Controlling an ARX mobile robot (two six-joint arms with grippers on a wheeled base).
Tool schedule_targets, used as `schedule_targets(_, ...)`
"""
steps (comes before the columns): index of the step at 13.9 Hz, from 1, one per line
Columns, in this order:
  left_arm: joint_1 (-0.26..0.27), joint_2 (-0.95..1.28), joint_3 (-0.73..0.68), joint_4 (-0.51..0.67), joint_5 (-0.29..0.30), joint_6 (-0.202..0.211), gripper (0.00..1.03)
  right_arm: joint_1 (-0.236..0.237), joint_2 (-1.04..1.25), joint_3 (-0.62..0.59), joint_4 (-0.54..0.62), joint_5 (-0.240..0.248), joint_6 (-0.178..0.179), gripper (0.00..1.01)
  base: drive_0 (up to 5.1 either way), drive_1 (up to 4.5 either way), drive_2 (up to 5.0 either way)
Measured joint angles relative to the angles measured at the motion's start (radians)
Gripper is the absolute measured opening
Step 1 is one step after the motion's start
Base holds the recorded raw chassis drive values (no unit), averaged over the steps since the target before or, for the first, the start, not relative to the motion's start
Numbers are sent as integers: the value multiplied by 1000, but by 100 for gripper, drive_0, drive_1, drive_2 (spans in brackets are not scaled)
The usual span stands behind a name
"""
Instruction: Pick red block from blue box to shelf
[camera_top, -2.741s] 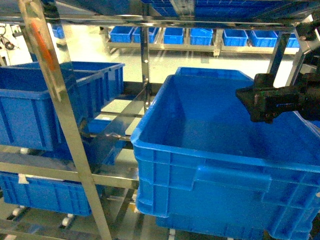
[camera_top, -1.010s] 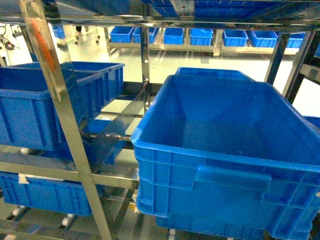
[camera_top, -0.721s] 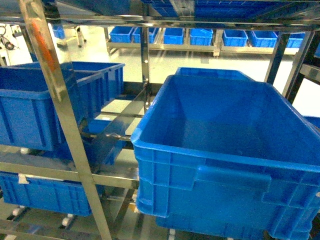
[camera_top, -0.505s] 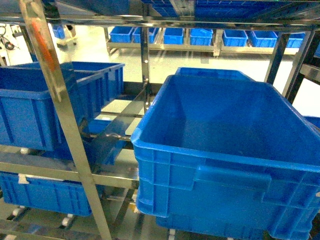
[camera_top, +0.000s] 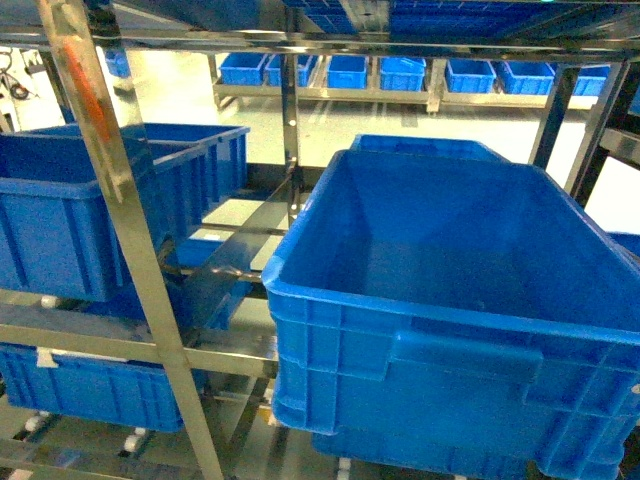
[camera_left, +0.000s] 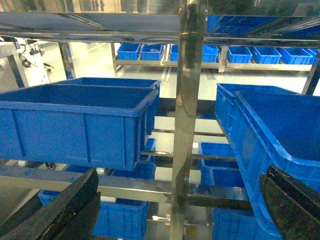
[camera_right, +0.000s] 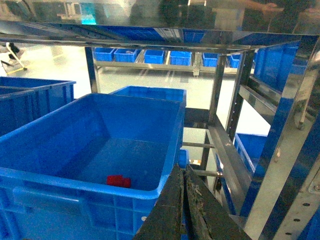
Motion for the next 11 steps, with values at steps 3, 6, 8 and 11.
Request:
schedule_targets(3,0,0,0,0,0,0,98,0,-183,3,-175,-3,0,2,0,0,0)
schedule_targets(6,0,0,0,0,0,0,98,0,-184,0,-196,-3,0,2,0,0,0)
schedule_targets(8,0,0,0,0,0,0,98,0,-184,0,-194,-2,0,15,0,0,0)
schedule_targets(11,0,0,0,0,0,0,98,0,-184,0,-194,-3,0,63,0,0,0)
